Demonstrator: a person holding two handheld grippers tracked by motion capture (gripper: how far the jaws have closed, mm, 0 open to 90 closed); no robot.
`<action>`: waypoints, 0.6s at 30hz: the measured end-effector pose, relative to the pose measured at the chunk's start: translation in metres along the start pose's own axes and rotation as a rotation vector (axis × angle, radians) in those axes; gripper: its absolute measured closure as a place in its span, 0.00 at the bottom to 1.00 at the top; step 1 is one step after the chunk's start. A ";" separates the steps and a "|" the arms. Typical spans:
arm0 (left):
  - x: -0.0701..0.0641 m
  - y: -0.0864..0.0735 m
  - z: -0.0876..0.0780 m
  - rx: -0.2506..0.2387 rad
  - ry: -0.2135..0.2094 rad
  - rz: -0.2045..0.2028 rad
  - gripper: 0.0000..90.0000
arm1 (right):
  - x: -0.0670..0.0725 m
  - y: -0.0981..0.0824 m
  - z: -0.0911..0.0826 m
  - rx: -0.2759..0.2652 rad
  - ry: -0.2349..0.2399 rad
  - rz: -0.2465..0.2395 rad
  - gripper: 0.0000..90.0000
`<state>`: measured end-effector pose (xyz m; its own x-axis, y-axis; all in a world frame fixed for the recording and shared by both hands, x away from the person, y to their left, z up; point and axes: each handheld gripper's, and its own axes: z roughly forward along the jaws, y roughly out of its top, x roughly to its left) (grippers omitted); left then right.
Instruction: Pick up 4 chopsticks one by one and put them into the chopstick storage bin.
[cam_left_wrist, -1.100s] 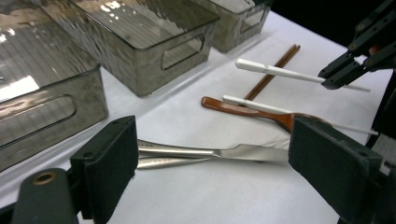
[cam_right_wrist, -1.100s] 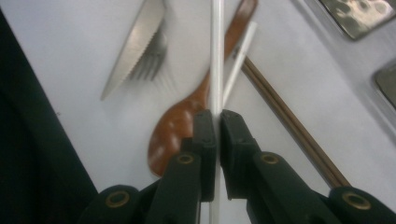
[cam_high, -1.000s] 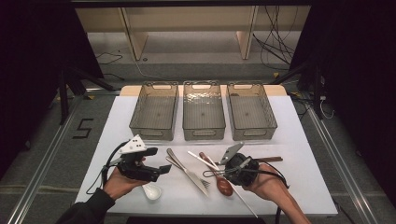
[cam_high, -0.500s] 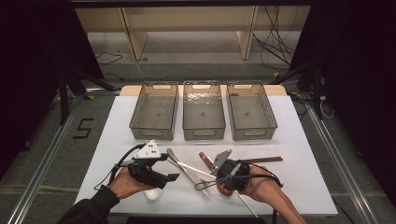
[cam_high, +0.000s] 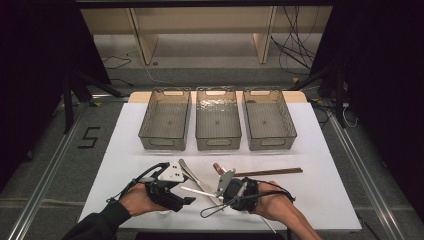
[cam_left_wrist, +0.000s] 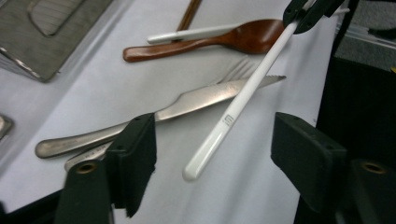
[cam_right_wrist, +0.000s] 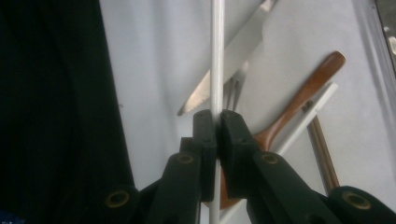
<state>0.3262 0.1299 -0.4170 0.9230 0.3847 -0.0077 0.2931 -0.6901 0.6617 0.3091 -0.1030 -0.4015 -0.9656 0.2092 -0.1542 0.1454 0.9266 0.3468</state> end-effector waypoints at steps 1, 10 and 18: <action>-0.001 0.000 0.001 0.008 -0.004 0.004 0.40 | 0.001 0.001 0.000 0.001 0.003 -0.023 0.95; -0.007 0.003 0.005 0.057 -0.037 0.062 0.54 | 0.007 0.006 0.001 0.001 0.008 -0.072 0.95; -0.013 0.003 0.008 0.097 -0.053 0.106 0.64 | 0.009 0.006 0.001 -0.003 0.010 -0.107 0.95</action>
<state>0.3174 0.1178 -0.4213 0.9612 0.2753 0.0178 0.2133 -0.7824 0.5852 0.3021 -0.0948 -0.4019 -0.9776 0.1059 -0.1817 0.0405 0.9426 0.3313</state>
